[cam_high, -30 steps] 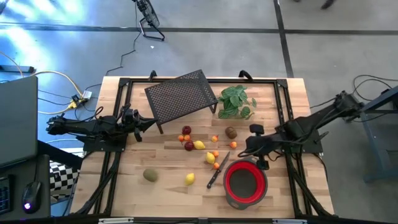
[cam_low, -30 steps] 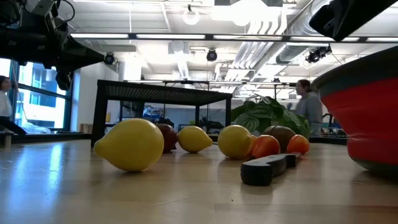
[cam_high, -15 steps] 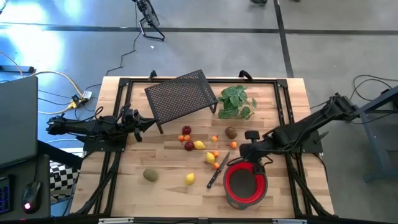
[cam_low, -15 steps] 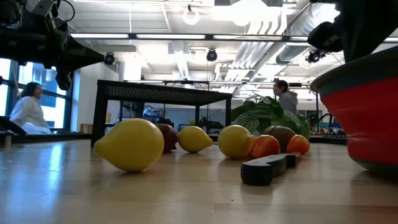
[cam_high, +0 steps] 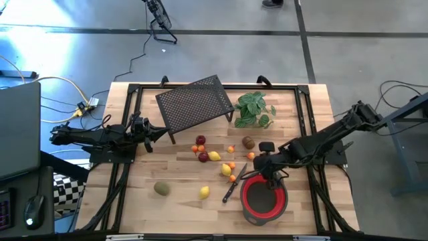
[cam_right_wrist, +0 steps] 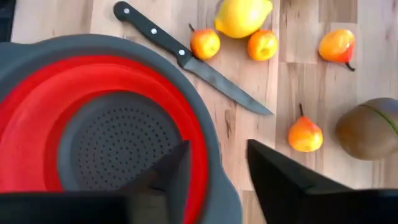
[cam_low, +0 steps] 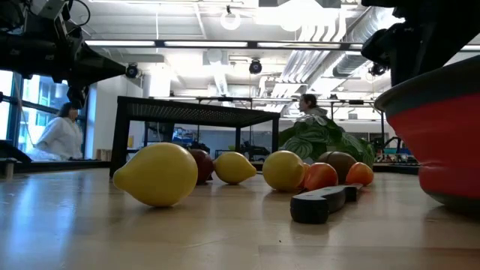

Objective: Pick & Place Fruit
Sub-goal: Put the red basket on the shelf

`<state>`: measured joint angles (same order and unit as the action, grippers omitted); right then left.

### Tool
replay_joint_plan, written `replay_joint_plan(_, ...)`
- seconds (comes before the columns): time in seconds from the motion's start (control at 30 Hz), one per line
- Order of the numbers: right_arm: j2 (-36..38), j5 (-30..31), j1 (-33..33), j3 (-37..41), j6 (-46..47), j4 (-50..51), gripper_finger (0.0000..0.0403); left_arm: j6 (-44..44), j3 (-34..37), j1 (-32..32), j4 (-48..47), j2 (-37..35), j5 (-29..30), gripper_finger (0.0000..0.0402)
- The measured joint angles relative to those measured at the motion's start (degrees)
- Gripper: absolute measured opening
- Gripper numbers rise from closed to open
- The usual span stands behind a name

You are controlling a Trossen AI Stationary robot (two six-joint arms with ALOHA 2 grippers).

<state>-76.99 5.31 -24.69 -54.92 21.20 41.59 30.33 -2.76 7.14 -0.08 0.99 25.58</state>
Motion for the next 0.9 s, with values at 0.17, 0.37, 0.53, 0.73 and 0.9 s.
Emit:
replay_joint_plan(0.17,-1.2,-1.0,0.0,0.0,-0.4,-0.3,0.0221,0.0,0.0,0.0,0.0,0.0,0.0,0.0000)
replay_joint_plan(0.37,-5.0,-1.0,0.1,0.0,-3.2,-1.5,0.0223,0.0,0.0,0.0,0.0,0.0,0.0,0.0000)
replay_joint_plan(0.53,-8.0,-1.3,0.4,0.0,-3.5,-1.6,0.0209,0.0,0.0,0.0,0.0,0.0,0.0,0.0000)
replay_joint_plan(0.73,-10.0,-2.7,0.8,0.0,-4.9,-1.6,0.0187,0.0,0.0,0.0,0.0,0.0,0.0,0.0000)
replay_joint_plan(0.9,-10.6,-3.1,1.2,0.1,-5.0,-1.6,0.0171,0.0,0.0,0.0,0.0,0.0,0.0,0.0000)
